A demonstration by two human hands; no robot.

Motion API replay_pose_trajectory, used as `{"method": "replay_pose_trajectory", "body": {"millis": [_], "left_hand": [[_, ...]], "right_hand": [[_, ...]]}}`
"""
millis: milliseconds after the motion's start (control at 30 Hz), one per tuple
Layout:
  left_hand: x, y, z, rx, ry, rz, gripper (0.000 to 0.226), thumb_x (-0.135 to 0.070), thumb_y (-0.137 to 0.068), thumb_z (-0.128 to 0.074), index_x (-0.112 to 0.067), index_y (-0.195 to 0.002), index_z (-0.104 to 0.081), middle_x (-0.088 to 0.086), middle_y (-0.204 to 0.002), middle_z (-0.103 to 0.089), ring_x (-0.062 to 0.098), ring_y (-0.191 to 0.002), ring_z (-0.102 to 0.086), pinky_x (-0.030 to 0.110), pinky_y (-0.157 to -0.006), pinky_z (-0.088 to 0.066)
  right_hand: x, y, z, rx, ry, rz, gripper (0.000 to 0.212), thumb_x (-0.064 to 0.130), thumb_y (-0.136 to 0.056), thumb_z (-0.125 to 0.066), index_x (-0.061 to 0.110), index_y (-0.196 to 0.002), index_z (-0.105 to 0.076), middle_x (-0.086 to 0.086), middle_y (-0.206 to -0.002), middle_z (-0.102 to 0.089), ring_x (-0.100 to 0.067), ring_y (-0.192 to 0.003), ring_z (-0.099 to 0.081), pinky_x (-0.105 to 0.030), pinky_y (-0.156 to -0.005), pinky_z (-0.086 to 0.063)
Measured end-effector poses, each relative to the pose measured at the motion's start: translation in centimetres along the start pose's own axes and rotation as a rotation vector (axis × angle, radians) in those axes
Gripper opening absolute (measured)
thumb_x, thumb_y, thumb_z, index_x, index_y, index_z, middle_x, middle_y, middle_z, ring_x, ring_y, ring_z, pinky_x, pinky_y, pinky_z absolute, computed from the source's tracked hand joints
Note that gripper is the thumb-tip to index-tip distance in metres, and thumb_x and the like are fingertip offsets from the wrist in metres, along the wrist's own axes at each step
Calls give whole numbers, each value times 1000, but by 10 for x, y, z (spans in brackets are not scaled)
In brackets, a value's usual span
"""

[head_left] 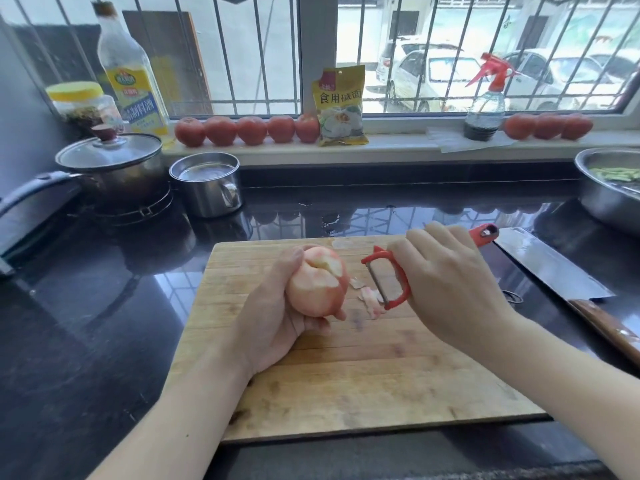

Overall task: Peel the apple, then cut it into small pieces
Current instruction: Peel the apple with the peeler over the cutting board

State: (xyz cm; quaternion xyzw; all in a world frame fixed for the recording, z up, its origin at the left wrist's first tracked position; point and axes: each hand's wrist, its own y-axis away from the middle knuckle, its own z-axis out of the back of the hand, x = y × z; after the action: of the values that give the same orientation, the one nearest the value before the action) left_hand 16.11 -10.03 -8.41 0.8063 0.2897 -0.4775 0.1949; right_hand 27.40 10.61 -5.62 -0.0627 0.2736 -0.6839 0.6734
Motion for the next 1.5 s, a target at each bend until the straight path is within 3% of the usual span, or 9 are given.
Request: {"method": "replay_pose_trajectory", "body": {"millis": [167,367,533,633,800,900,1067,1367,1500], "left_hand": [[3,-1,1,32,-75,-9,43,-49,-102,-45,-16,-116,-69,25,-98,-67,35,-66,-64,30,-44,-47],[1,0,4,2,-57,12,33,-41,-102,-47,-15,-113,-65,20,-96,-66,32,-66,-59,32,-57,-37],[-1,-1,0,9,-63,27,27,-33,-103,-44,-15,-113,-61,20,-90,-64,31,-58,-57,24,-41,-40],[0,1,1,9,-88,34,26,-33,-100,-46,-15,-112,-60,19,-88,-64,30,-57,-57,22,-39,-33],[3,-3,0,33,-86,6,32,-37,-100,-48,-12,-115,-59,18,-90,-65,28,-60,-57,25,-39,-36],[6,-4,1,66,-94,-15,35,-44,-99,-53,-14,-114,-63,16,-91,-66,26,-61,-57,25,-41,-37],[8,-4,1,44,-168,-57,45,-48,-98,-50,-9,-119,-61,18,-92,-65,26,-60,-56,26,-41,-36],[11,-4,0,26,-229,-87,32,-35,-107,-42,-16,-109,-68,20,-91,-62,30,-63,-52,29,-43,-27],[13,-7,-1,15,-261,-88,32,-38,-98,-46,-14,-109,-65,23,-88,-63,32,-61,-53,26,-40,-30]], "right_hand": [[40,-18,21,-237,29,94,32,-3,-89,-29,11,-89,-57,-8,-83,-49,-29,-77,-43,-41,-76,-34],[44,-26,6,-362,100,115,29,-9,-86,-32,10,-80,-53,-10,-76,-48,-30,-70,-44,-44,-71,-39],[39,-24,-1,-333,140,59,27,-10,-85,-36,10,-81,-53,-10,-76,-49,-31,-70,-44,-44,-71,-40],[21,-19,-4,-180,225,-27,27,-9,-84,-31,12,-84,-48,-9,-80,-45,-31,-76,-42,-44,-75,-36],[0,1,-9,15,249,-127,28,-4,-80,-56,14,-102,-52,-5,-88,-41,-27,-82,-36,-42,-80,-34],[6,8,-9,137,196,-105,39,-3,-77,-48,14,-111,-54,-6,-99,-48,-28,-91,-44,-44,-87,-38],[22,3,13,-36,18,-129,27,-5,-79,-53,13,-98,-58,-4,-87,-49,-26,-80,-42,-40,-76,-36],[46,-12,15,-123,160,5,49,-4,-89,-6,9,-92,-53,-9,-84,-49,-30,-78,-44,-44,-75,-36],[37,-9,7,-195,222,-45,49,-5,-92,-10,7,-91,-58,-9,-80,-49,-31,-75,-46,-43,-75,-35]]}}
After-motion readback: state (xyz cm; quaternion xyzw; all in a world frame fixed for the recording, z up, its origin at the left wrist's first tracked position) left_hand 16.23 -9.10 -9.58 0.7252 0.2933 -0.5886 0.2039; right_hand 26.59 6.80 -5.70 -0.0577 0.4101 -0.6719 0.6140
